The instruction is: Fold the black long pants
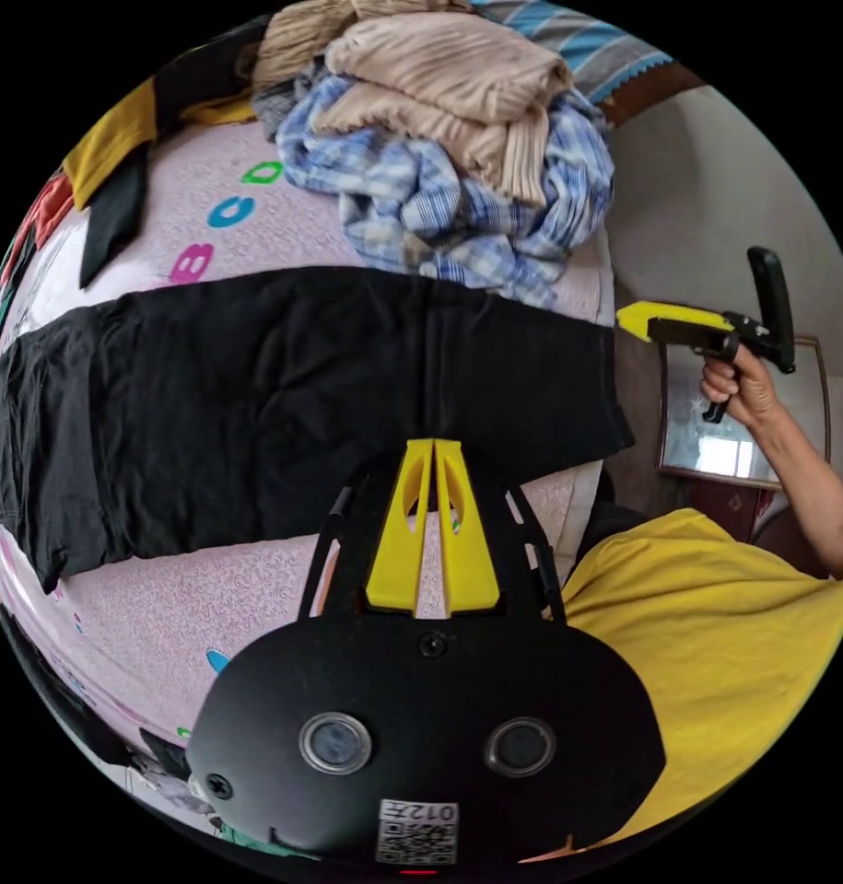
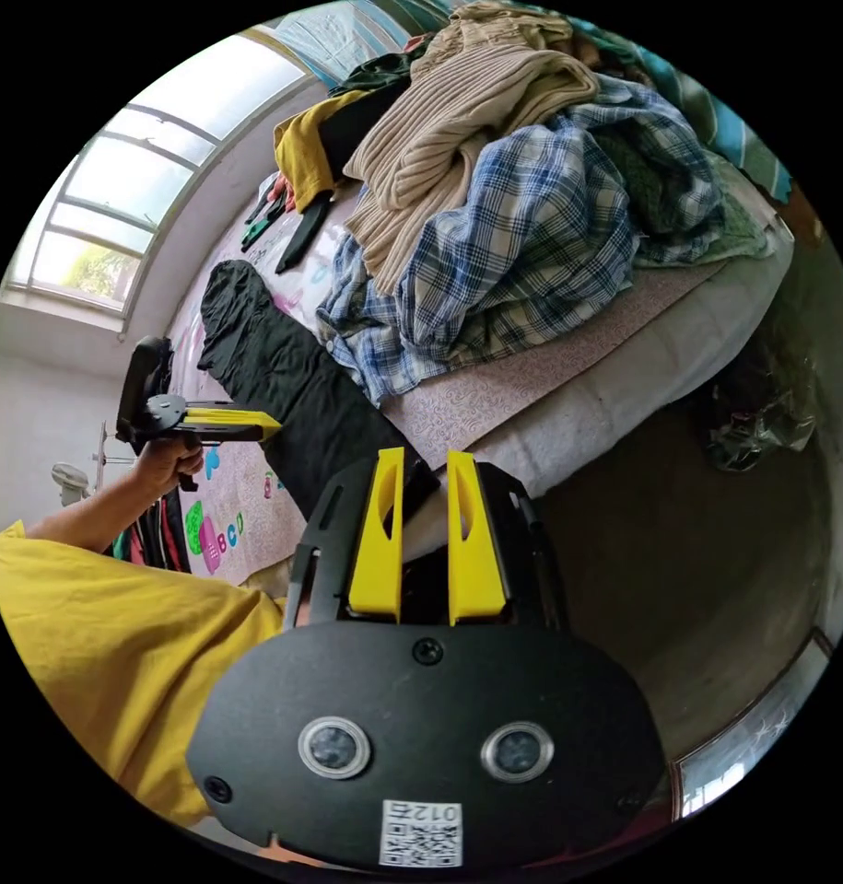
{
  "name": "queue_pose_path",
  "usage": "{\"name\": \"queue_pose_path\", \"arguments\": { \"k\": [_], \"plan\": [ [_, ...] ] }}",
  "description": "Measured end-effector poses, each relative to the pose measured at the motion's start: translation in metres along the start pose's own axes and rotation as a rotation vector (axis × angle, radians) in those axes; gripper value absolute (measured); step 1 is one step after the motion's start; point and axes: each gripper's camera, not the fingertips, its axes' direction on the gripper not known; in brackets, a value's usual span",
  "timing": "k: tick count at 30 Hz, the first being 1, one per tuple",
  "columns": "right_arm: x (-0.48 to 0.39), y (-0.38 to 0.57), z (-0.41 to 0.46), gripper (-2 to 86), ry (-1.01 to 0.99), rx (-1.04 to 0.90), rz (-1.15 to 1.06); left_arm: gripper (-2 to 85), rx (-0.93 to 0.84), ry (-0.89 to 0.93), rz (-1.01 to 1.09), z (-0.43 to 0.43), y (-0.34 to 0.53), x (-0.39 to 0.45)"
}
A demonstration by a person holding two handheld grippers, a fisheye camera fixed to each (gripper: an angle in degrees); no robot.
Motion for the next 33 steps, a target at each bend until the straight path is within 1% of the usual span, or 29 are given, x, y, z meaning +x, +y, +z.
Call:
{"name": "queue_pose_path", "arguments": {
  "k": [3,5,7,9,11,13,14,16,17,18,19,22,26,29,31,33],
  "plan": [
    [0.012,0.001,-0.01,8.9,-0.053,-0.017,0.033,0.6,-0.033,-0.03,-0.006,0.002,0.004,0.016],
    [0.022,0.001,-0.015,9.1,-0.105,-0.026,0.062,0.8,-0.024,-0.056,0.018,-0.002,0.007,0.032],
    [0.032,0.0,-0.018,8.3,-0.177,-0.071,0.092,1.5,0.01,-0.09,0.127,-0.007,0.012,0.07],
    [0.034,0.003,-0.027,6.7,-0.173,-0.066,0.09,2.5,0.014,-0.121,0.236,-0.006,0.015,0.104],
    [0.04,0.005,-0.045,5.0,-0.221,-0.024,0.115,4.6,0.02,-0.186,0.329,-0.004,0.019,0.139],
    [0.056,0.006,-0.064,3.5,-0.365,0.0,0.21,10.0,0.025,-0.262,0.458,0.002,0.026,0.184],
    [0.06,0.006,-0.068,3.2,-0.397,0.001,0.229,11.5,0.026,-0.28,0.488,0.004,0.028,0.195],
    [0.067,0.006,-0.083,2.7,-0.476,-0.005,0.301,15.6,0.051,-0.387,0.583,0.012,0.039,0.234],
    [0.068,0.006,-0.086,2.6,-0.492,-0.006,0.317,16.4,0.065,-0.423,0.596,0.014,0.042,0.241],
    [0.068,0.006,-0.093,2.5,-0.518,-0.007,0.35,17.5,0.091,-0.499,0.612,0.019,0.048,0.254],
    [0.068,0.006,-0.099,2.4,-0.544,-0.005,0.382,18.3,0.114,-0.561,0.624,0.024,0.053,0.264],
    [0.066,0.008,-0.114,2.3,-0.611,0.014,0.463,18.7,0.122,-0.637,0.641,0.041,0.062,0.279],
    [0.061,0.015,-0.125,2.5,-0.684,0.044,0.569,17.5,0.129,-0.667,0.573,0.049,0.063,0.28],
    [0.056,0.026,-0.127,2.7,-0.752,0.066,0.671,14.4,0.145,-0.671,0.496,0.042,0.06,0.27],
    [0.055,0.034,-0.127,2.7,-0.81,0.097,0.745,10.5,0.175,-0.684,0.478,0.033,0.064,0.261],
    [0.054,0.036,-0.128,2.8,-0.802,0.111,0.754,7.9,0.204,-0.679,0.467,0.022,0.069,0.249]
  ]
}}
